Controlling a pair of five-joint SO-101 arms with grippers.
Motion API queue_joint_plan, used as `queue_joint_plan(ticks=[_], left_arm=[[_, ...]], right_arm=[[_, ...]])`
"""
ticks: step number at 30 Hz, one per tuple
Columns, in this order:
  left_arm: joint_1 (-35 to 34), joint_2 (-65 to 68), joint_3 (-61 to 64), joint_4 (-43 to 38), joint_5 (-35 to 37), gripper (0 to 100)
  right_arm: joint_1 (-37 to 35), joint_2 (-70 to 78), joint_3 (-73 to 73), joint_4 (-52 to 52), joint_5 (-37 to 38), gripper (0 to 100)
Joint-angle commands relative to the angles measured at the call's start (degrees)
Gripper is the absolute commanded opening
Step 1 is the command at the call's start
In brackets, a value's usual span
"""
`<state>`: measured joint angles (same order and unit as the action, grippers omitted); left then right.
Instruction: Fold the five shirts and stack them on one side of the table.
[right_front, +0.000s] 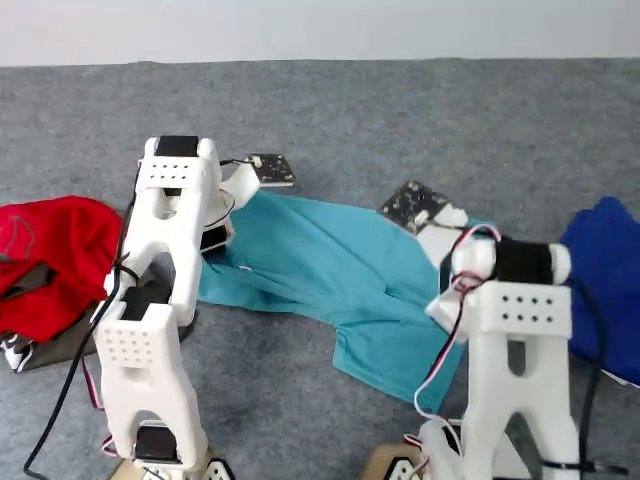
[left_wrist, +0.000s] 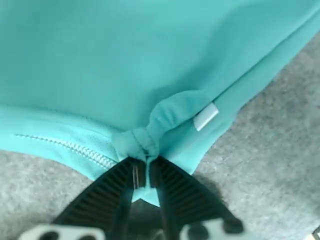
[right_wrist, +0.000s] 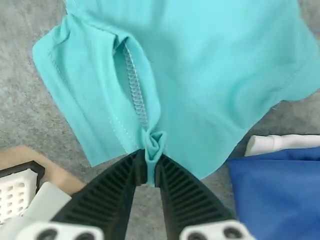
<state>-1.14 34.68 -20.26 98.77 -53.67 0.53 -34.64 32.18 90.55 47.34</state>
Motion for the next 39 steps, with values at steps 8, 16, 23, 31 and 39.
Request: queue_joint_plan(ticks=[8,16,23,31,39], left_arm=[[-0.44,0.18,-1.19,0.97,0.62,1],[-4.57,-7.47,-7.78,1.76,0.62,14],[-3.16,-14.86,-5.93,1.76,0.62,14],[-0.09,-9.32,-5.23,0.35,4.13,1],[0.70,0.00,-5.23,0.44,12.22,1]], right_arm=[[-0.75,-8.66,4.66,0.75,-0.26,4.4],[-0.92,-16.92,-5.80,7.08,-5.63,26.6],[-1.98,-16.84,-5.54,0.66,-5.98,22.3],[-1.89,-16.84,10.02,-17.98,-5.98,9.8],[-0.48,-17.36,12.22,-19.56,-9.93,1.4]])
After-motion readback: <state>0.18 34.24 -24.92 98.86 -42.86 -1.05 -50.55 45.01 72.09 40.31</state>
